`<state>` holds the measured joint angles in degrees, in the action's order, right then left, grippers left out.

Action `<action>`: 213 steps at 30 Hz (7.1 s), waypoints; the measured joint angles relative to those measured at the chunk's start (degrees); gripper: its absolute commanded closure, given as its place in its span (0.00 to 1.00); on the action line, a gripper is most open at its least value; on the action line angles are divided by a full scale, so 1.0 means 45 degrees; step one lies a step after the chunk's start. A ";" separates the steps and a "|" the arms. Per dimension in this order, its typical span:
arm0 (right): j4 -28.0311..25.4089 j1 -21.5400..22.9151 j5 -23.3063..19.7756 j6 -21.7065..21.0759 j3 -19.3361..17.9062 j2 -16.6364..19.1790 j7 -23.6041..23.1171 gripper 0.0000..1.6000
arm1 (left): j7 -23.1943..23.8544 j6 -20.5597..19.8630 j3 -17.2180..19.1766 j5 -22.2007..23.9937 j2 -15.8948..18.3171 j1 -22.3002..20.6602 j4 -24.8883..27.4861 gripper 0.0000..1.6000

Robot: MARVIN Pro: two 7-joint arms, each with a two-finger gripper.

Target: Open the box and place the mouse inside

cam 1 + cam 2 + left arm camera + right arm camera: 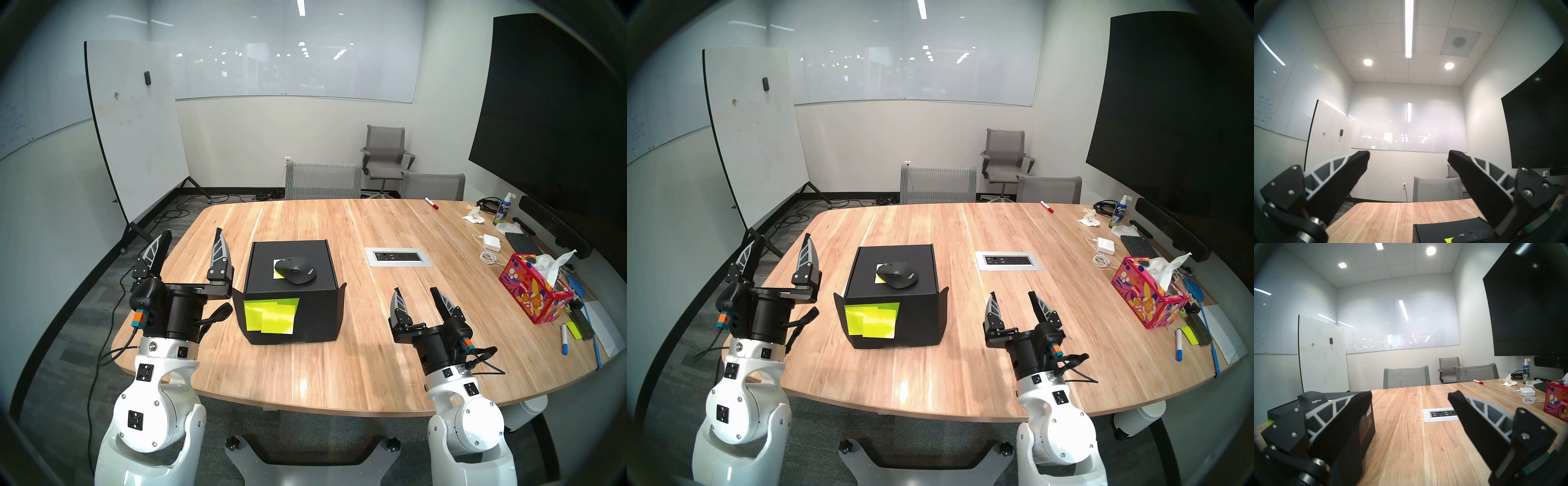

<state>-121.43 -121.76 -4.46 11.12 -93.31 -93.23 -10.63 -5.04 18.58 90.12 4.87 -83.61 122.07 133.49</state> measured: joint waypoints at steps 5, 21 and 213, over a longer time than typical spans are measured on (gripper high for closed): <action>0.0000 0.0000 0.0000 0.0000 0.0000 0.0000 0.0000 0.00 | 0.0001 0.0000 0.0000 0.0000 0.0000 0.0000 0.0000 0.00; 0.0001 0.0000 0.0000 -0.0001 0.0000 0.0000 0.0000 0.00 | 0.0002 0.0000 0.0000 0.0000 0.0000 0.0000 -0.0001 0.00; 0.0008 0.0000 0.0000 -0.0004 -0.0001 0.0000 -0.0002 0.00 | 0.7337 -0.6342 0.4019 0.0716 0.4136 -0.0350 -0.1103 0.00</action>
<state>-121.40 -121.76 -4.45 11.10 -93.32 -93.23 -10.64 27.98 -9.96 108.21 8.09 -65.00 120.50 128.53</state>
